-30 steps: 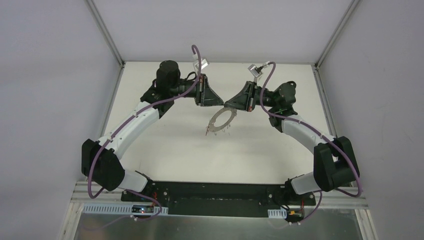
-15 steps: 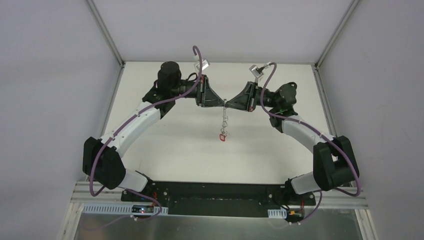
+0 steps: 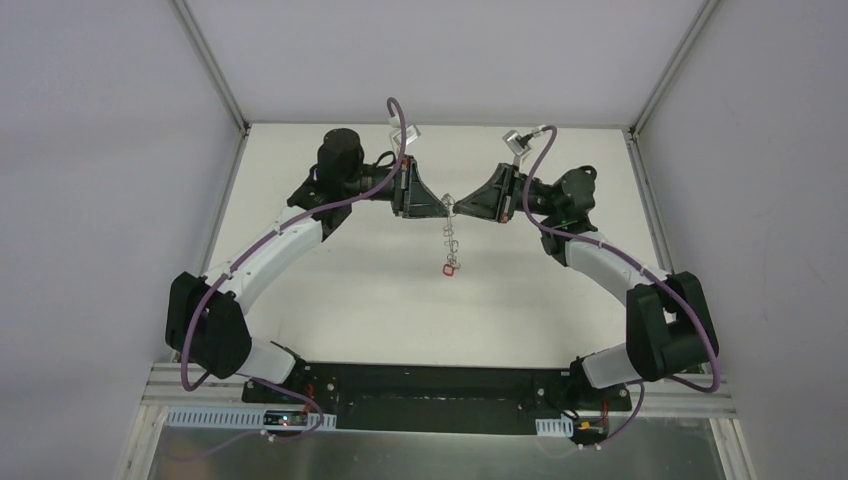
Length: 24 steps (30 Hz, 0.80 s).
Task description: Put the keys on the keyring
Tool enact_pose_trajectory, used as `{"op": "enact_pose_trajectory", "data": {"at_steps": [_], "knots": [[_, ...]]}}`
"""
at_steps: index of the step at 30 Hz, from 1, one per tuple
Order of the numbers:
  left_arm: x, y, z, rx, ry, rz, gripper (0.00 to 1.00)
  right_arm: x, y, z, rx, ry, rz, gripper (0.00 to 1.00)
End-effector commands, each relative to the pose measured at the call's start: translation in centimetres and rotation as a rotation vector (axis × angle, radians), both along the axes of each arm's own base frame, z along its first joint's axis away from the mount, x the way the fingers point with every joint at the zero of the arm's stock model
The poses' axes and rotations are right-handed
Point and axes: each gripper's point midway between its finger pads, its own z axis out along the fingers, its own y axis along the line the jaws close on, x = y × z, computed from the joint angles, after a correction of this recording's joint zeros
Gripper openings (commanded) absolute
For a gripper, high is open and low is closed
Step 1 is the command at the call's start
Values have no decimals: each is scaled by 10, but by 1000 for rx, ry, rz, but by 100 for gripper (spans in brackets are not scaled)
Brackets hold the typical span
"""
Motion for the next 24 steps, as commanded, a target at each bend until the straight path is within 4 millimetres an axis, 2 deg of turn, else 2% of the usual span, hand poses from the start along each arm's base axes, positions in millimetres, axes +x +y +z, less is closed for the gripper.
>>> {"op": "enact_pose_trajectory", "data": {"at_steps": [1,11,17,19,24], "knots": [[-3,-3,20,-59,-52,-36,20,-2,-3,17,40,-85,-14,0],[-4,-6,20,-62,-42,-43,15,0,-3,16,43,-84,-18,0],[-6,-7,20,-62,-42,-52,7,0,-3,14,42,-86,-22,0],[-7,-7,21,-63,-48,-55,0,1,-3,12,37,-88,-26,0],[-11,-2,20,-12,-87,-57,0,1,-3,-1,1,-114,-29,0]]}}
